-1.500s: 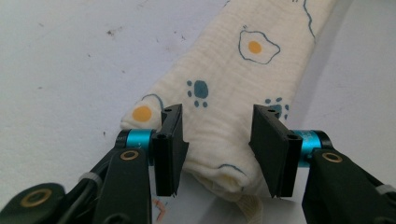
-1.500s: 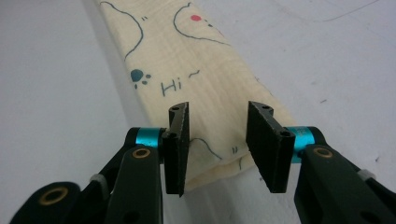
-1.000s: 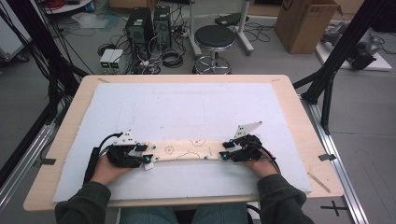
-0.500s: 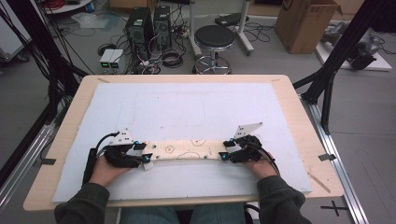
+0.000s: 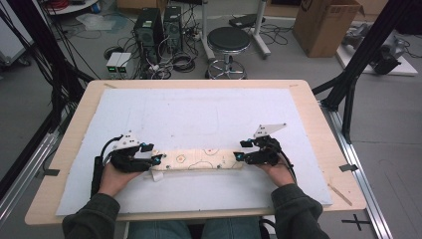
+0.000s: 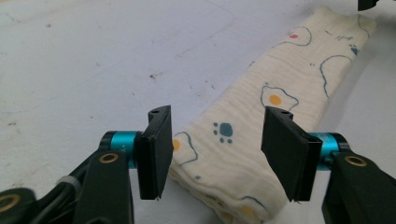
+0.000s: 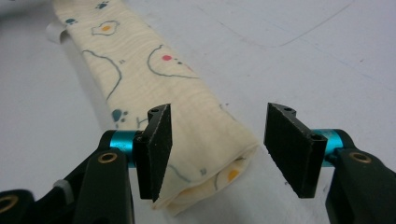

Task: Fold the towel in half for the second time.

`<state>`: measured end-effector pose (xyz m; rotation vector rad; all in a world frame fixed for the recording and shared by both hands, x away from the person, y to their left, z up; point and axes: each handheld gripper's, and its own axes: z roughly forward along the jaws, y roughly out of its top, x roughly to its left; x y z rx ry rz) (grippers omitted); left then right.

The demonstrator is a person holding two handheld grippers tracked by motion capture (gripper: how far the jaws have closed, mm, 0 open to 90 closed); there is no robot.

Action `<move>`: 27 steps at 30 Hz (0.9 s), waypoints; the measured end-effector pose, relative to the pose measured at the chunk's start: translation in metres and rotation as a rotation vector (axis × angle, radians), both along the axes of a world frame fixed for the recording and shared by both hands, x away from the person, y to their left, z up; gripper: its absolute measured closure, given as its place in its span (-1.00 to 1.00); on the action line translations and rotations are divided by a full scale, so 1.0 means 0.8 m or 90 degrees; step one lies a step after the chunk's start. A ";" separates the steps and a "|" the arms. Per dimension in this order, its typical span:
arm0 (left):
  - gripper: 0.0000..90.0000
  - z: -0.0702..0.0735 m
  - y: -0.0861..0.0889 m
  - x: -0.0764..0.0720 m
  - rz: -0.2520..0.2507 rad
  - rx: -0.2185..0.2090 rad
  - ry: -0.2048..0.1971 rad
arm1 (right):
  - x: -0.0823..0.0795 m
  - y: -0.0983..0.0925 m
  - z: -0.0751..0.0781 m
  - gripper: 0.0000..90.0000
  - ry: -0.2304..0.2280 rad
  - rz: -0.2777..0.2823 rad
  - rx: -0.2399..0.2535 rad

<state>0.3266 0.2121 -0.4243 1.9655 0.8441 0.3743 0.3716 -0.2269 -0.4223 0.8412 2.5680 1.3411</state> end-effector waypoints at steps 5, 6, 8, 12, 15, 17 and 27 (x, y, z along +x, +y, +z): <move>0.01 -0.007 0.002 0.012 0.038 0.009 0.021 | 0.012 0.004 -0.005 -0.08 0.025 -0.016 0.001; 0.01 -0.009 0.003 0.013 0.042 0.004 0.025 | 0.014 0.004 -0.007 -0.07 0.030 -0.020 0.002; 0.01 -0.010 0.003 0.016 0.048 0.002 0.033 | 0.017 0.003 -0.010 -0.06 0.040 -0.027 0.004; 0.05 -0.016 0.000 0.019 0.042 0.020 0.056 | 0.020 0.004 -0.014 0.00 0.059 -0.031 -0.005; 0.11 -0.019 0.000 0.020 0.035 0.037 0.067 | 0.021 0.006 -0.017 0.07 0.070 -0.029 -0.013; 0.12 -0.020 -0.001 0.020 0.034 0.040 0.073 | 0.019 0.009 -0.019 0.10 0.072 -0.027 -0.029; 0.31 -0.023 -0.003 0.019 0.009 0.046 0.077 | 0.015 0.015 -0.023 0.37 0.075 -0.011 -0.048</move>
